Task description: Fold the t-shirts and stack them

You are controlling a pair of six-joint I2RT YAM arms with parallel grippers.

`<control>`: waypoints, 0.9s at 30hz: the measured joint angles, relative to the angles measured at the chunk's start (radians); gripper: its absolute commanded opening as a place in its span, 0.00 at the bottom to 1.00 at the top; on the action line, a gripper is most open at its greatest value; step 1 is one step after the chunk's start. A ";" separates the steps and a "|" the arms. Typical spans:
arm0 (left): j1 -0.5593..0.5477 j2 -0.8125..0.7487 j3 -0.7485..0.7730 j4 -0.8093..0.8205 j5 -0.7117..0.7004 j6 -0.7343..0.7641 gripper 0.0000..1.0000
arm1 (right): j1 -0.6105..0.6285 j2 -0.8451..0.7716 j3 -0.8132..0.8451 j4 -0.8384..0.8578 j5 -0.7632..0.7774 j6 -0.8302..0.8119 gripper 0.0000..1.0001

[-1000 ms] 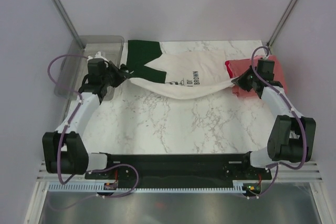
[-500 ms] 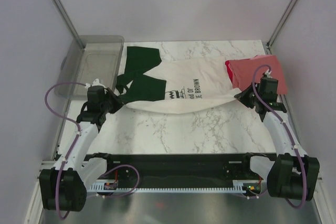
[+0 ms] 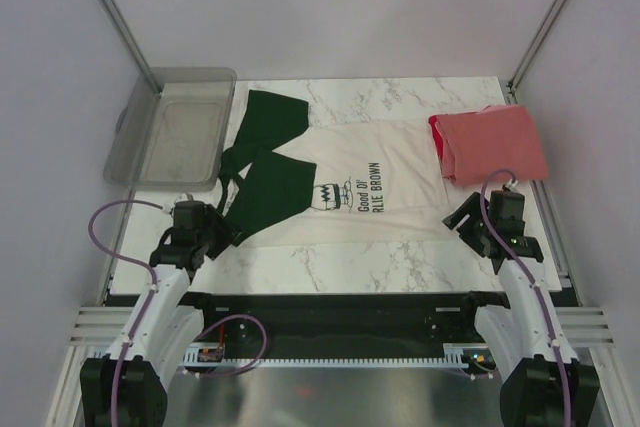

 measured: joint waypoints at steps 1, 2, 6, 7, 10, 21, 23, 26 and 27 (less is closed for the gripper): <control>0.000 -0.008 -0.003 -0.010 -0.002 -0.011 0.68 | 0.000 -0.014 -0.002 -0.006 0.001 0.000 0.75; 0.000 -0.015 -0.003 -0.019 -0.003 -0.018 0.78 | 0.000 -0.028 -0.002 -0.006 0.001 0.000 0.72; -0.001 -0.058 -0.002 -0.034 -0.002 -0.024 0.99 | 0.000 -0.019 0.015 0.008 -0.019 -0.023 0.65; -0.001 -0.072 0.003 -0.040 -0.002 -0.019 1.00 | 0.002 0.010 0.036 0.010 -0.024 -0.033 0.64; -0.001 -0.104 0.045 -0.053 -0.003 -0.016 1.00 | 0.018 0.096 0.099 0.017 -0.030 -0.061 0.61; -0.057 0.164 0.390 0.004 0.012 0.095 1.00 | 0.241 0.431 0.371 0.115 0.027 -0.141 0.54; -0.068 0.236 0.423 0.020 0.027 0.117 1.00 | 0.249 0.483 0.397 0.129 0.038 -0.156 0.54; -0.077 0.327 0.461 0.060 0.042 0.135 1.00 | 0.249 0.576 0.463 0.134 0.059 -0.179 0.52; -0.079 0.349 0.470 0.075 0.047 0.136 1.00 | 0.249 0.610 0.492 0.135 0.065 -0.184 0.51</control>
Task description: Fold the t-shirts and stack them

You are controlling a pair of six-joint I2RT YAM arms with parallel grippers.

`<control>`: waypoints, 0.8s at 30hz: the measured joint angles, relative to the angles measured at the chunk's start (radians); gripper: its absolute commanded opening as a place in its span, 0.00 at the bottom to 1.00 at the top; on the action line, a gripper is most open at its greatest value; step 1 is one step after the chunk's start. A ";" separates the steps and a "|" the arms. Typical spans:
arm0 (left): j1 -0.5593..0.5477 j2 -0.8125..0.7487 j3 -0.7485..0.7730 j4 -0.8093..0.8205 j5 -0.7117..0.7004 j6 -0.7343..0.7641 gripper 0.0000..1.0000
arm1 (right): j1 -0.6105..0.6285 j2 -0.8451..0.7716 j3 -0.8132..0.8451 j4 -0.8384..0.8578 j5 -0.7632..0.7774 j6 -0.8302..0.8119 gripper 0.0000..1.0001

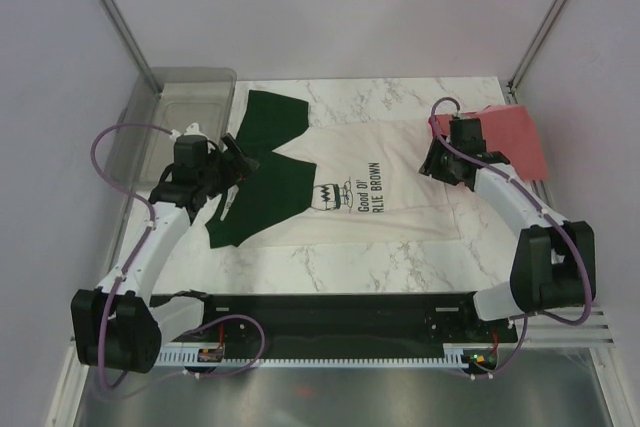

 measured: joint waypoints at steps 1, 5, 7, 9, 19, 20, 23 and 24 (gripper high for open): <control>0.000 0.019 0.009 0.016 0.004 0.001 1.00 | 0.000 0.029 0.025 0.001 0.003 -0.003 0.51; 0.000 0.100 0.068 0.082 0.005 0.002 1.00 | 0.000 0.157 0.162 0.009 0.021 -0.016 0.51; 0.000 0.169 0.132 0.109 0.006 0.004 1.00 | 0.000 0.218 0.228 0.016 0.031 -0.022 0.53; 0.000 0.248 0.198 0.143 0.008 0.012 1.00 | 0.000 0.273 0.288 0.024 0.040 -0.030 0.54; 0.000 0.559 0.458 0.201 0.006 0.056 0.99 | 0.000 0.616 0.661 0.013 0.127 -0.077 0.56; 0.000 0.594 0.493 0.203 0.006 0.063 0.99 | 0.000 0.648 0.702 0.005 0.138 -0.079 0.55; 0.000 0.679 0.584 0.208 0.010 0.080 0.98 | 0.000 0.764 0.844 -0.019 0.165 -0.085 0.55; 0.000 0.708 0.616 0.210 0.013 0.086 0.97 | 0.000 0.803 0.891 -0.024 0.171 -0.088 0.55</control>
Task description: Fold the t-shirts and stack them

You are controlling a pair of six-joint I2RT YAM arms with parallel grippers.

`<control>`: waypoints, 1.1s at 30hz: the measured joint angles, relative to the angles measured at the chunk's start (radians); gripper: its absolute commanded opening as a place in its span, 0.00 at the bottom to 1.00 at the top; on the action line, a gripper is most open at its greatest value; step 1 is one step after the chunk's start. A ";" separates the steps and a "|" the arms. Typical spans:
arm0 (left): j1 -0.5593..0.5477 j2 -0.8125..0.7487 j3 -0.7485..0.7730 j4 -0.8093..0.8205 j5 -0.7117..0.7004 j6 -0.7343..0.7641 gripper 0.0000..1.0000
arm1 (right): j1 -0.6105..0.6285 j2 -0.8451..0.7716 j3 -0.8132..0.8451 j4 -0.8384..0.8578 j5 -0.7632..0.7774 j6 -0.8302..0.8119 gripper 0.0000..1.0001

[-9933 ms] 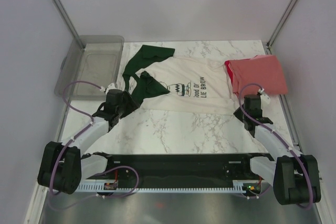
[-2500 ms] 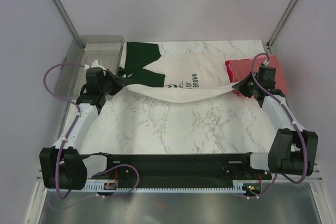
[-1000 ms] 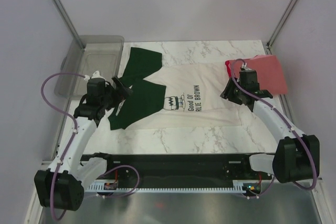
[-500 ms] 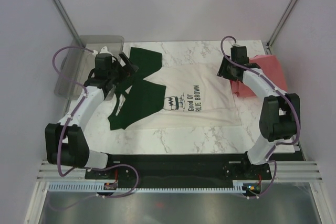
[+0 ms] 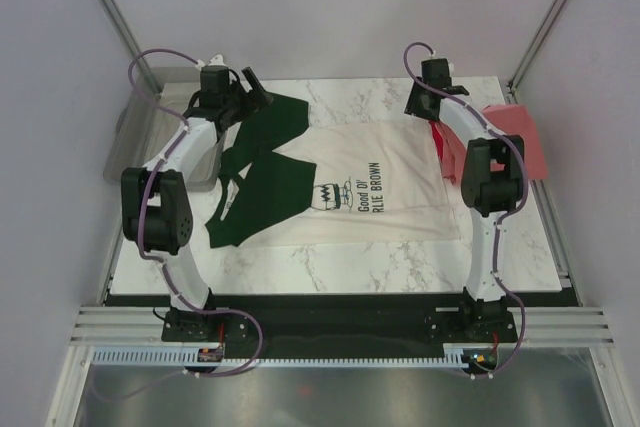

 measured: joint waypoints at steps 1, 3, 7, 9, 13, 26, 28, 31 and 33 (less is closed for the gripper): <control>0.000 0.028 0.030 0.003 0.003 0.004 0.97 | 0.000 0.036 0.043 -0.011 0.004 -0.001 0.55; 0.000 0.076 0.081 0.004 0.014 0.010 0.96 | 0.000 0.113 0.134 -0.030 0.012 -0.001 0.55; 0.000 0.160 0.154 0.002 0.023 0.018 0.96 | -0.002 0.216 0.234 -0.074 0.045 0.000 0.56; 0.000 0.185 0.165 0.000 0.026 0.019 0.96 | -0.005 0.238 0.236 -0.098 0.064 0.003 0.57; 0.000 0.198 0.166 -0.018 0.026 0.019 0.96 | -0.028 0.241 0.233 -0.100 0.061 0.021 0.63; -0.006 0.236 0.205 -0.023 0.017 0.059 0.93 | -0.106 0.198 0.158 -0.047 -0.021 0.036 0.70; -0.007 0.272 0.245 -0.032 0.016 0.069 0.93 | -0.105 0.197 0.156 -0.045 -0.021 0.033 0.67; -0.009 0.338 0.319 -0.050 0.016 0.082 0.91 | -0.099 0.196 0.152 -0.044 -0.017 0.023 0.61; -0.012 0.383 0.372 -0.079 0.016 0.092 0.90 | -0.093 0.196 0.151 -0.045 -0.012 0.016 0.55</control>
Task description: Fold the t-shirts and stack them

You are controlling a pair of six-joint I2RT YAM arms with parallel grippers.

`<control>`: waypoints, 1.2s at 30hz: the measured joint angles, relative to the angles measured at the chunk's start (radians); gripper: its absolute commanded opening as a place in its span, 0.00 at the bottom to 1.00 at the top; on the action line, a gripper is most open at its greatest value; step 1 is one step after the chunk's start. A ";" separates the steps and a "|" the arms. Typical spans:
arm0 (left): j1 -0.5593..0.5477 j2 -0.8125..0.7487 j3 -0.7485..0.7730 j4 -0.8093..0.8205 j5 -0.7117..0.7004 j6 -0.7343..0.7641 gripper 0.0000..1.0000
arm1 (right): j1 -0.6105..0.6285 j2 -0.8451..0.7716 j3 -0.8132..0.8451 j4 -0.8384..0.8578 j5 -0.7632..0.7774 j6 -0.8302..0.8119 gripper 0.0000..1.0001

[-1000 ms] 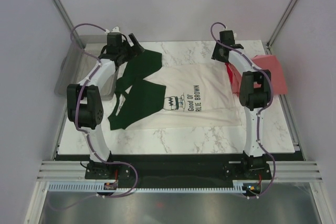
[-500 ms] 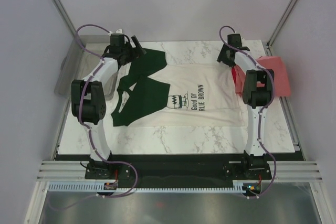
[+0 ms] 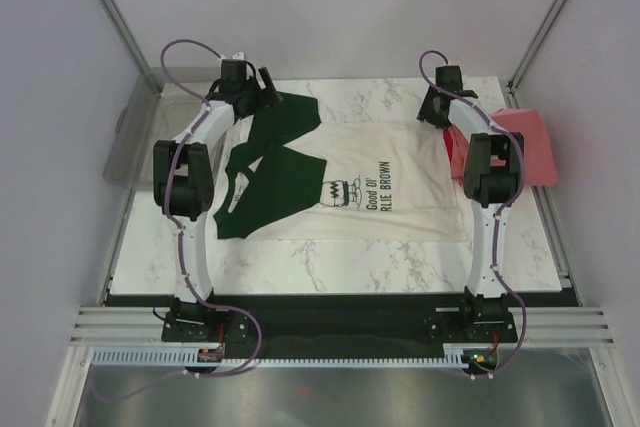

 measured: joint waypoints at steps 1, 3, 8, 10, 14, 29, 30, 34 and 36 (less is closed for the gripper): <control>-0.003 0.026 0.034 -0.020 -0.003 0.005 0.90 | 0.003 0.000 0.000 0.000 0.002 -0.002 0.52; -0.011 0.073 0.093 -0.041 -0.015 0.014 0.90 | 0.010 0.000 -0.003 -0.003 0.008 -0.006 0.44; -0.031 0.174 0.231 -0.094 -0.079 0.034 0.89 | 0.027 0.000 -0.003 -0.009 0.015 -0.014 0.39; -0.036 0.205 0.274 -0.105 -0.114 0.039 0.89 | 0.033 0.000 -0.003 -0.010 0.015 -0.018 0.40; -0.040 0.253 0.336 -0.123 -0.193 0.047 0.90 | 0.037 0.000 -0.003 -0.010 0.014 -0.025 0.42; -0.037 0.396 0.492 -0.188 -0.308 0.100 0.94 | 0.037 -0.023 -0.045 0.021 -0.010 -0.025 0.58; -0.037 0.399 0.495 -0.194 -0.306 0.107 0.94 | 0.037 -0.023 -0.045 0.021 -0.011 -0.025 0.58; -0.037 0.406 0.518 -0.264 -0.299 0.117 0.92 | 0.037 -0.024 -0.048 0.024 -0.021 -0.025 0.60; -0.037 0.407 0.532 -0.309 -0.280 0.117 0.90 | 0.037 -0.027 -0.052 0.026 -0.028 -0.025 0.60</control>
